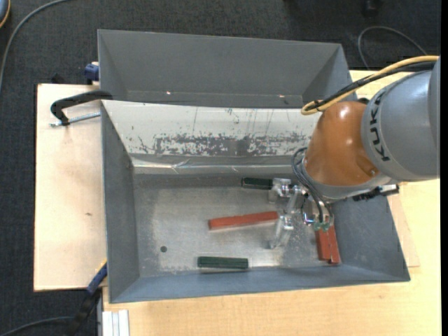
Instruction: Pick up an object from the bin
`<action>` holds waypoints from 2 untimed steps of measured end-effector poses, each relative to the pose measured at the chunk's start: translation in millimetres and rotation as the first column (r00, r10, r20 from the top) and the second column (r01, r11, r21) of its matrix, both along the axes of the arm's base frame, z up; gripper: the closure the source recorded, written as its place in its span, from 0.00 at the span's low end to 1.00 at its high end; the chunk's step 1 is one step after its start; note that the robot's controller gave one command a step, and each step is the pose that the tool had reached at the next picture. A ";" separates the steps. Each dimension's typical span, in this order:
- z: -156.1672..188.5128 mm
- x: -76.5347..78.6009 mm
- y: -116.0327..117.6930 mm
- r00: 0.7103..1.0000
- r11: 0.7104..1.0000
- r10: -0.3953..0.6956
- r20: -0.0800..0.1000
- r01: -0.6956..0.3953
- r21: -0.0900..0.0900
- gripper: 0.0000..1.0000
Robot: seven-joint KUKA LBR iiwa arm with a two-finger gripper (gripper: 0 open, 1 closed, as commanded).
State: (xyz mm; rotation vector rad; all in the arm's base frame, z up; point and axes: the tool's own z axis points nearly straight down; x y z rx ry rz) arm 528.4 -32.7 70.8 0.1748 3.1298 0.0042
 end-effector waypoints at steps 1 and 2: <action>-0.1 -0.9 -2.8 1.000 1.000 -0.004 -0.002 0.004 -0.002 1.00; 197.1 6.4 38.2 1.000 1.000 -0.012 0.008 0.012 0.000 1.00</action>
Offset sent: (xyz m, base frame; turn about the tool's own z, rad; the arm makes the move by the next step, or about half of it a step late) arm 0.0000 0.0000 0.0000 0.0000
